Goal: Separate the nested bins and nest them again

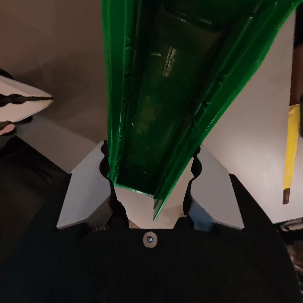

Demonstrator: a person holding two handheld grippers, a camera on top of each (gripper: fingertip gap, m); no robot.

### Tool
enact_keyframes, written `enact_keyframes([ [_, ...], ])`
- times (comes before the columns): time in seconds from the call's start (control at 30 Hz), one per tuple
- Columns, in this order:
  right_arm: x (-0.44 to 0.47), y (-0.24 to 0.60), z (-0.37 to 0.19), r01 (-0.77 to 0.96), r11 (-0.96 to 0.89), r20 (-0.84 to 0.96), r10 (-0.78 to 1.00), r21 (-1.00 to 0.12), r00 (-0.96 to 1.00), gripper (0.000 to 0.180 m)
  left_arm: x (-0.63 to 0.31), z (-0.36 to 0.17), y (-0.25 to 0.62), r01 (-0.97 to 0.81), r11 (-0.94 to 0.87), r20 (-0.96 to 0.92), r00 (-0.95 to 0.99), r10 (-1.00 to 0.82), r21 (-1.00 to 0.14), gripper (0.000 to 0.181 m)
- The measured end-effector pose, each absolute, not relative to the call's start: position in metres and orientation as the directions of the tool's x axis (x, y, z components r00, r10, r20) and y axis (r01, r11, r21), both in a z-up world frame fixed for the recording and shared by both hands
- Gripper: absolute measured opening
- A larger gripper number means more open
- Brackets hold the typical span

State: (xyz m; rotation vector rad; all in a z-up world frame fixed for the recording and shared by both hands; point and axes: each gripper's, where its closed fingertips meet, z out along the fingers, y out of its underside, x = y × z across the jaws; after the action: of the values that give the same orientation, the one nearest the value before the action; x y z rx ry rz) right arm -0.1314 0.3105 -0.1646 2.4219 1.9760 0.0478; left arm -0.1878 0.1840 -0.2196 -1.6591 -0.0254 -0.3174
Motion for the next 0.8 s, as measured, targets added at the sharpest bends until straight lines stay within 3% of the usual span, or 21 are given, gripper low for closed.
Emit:
enact_keyframes([
  [0.13, -0.127, 0.302, -0.166, 0.988, -0.143, -0.021, 0.989, 0.065, 0.145, 0.103, -0.188, -0.219, 0.184, 0.207, -0.116, 0.225, 0.959, -0.171, -0.972, 0.000],
  [0.3, -0.119, 0.284, -0.169, 0.990, 0.103, -0.081, 0.992, 0.098, -0.095, 0.104, -0.188, -0.219, 0.184, 0.213, -0.116, 0.231, 0.957, -0.175, -0.970, 0.000],
  [0.47, -0.118, 0.272, -0.172, 0.972, 0.197, -0.079, 0.979, 0.125, -0.188, 0.111, -0.188, -0.219, 0.184, 0.220, -0.113, 0.238, 0.955, -0.175, -0.969, 0.000],
  [0.6, -0.119, 0.270, -0.174, 0.975, 0.188, -0.048, 0.982, 0.116, -0.184, 0.121, -0.188, -0.219, 0.184, 0.219, -0.114, 0.237, 0.956, -0.176, -0.969, 0.000],
  [0.8, -0.124, 0.280, -0.173, 0.989, 0.137, 0.013, 0.990, 0.061, -0.138, 0.123, -0.188, -0.219, 0.184, 0.220, -0.114, 0.238, 0.955, -0.176, -0.969, 0.000],
])
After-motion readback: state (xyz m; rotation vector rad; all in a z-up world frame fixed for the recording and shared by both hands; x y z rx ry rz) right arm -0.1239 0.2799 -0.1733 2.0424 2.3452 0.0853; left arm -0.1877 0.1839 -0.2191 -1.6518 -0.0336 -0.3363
